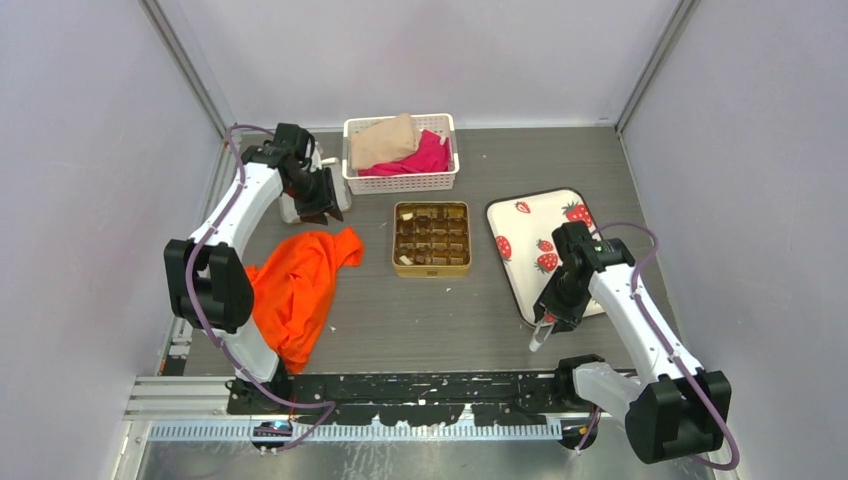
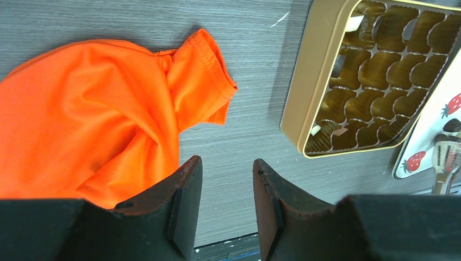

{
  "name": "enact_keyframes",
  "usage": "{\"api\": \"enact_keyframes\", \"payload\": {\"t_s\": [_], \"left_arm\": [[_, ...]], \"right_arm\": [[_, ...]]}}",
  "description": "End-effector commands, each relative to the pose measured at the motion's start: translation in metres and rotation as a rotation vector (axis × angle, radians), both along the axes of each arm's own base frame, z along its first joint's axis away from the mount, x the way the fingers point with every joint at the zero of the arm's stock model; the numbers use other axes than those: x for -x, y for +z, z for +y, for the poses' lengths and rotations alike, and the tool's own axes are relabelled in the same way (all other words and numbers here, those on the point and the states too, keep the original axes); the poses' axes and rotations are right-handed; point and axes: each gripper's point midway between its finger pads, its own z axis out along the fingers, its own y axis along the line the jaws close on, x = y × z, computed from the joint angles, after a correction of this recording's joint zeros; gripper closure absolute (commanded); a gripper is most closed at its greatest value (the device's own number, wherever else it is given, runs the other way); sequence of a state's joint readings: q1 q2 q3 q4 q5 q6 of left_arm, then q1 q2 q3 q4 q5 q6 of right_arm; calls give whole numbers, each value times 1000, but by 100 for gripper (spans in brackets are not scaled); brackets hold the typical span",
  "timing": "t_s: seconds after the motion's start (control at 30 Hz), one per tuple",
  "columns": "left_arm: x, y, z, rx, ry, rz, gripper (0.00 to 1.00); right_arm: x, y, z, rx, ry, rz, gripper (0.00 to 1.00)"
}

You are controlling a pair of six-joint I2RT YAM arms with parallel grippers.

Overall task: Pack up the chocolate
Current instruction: Pick up the fake chocolate from the plate.

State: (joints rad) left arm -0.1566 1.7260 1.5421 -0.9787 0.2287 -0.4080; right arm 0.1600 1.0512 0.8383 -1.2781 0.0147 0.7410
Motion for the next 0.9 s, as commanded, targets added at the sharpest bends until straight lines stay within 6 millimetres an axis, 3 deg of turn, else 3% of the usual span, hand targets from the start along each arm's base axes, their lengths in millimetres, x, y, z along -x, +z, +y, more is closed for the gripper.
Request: {"api": "enact_keyframes", "payload": {"t_s": [0.0,0.47,0.57,0.73,0.87], "left_arm": [[-9,17,-1,19,-7,-60,59],[-12,17,-3,32,-5,-61,59],[-12,18,-4,36,-6,-62,59],[-12,18,-4,37,-7,-62,59],[-13,17,-4,36,-6,-63,60]], "right_arm": [[-16,5,17,-92,-2,-84,56],[-24,-4,12,-54,18,-69,56],[-25,-4,12,-53,13,-66,64],[-27,3,11,-51,5,-79,89],[-33,13,15,-68,-3,-108,99]]}}
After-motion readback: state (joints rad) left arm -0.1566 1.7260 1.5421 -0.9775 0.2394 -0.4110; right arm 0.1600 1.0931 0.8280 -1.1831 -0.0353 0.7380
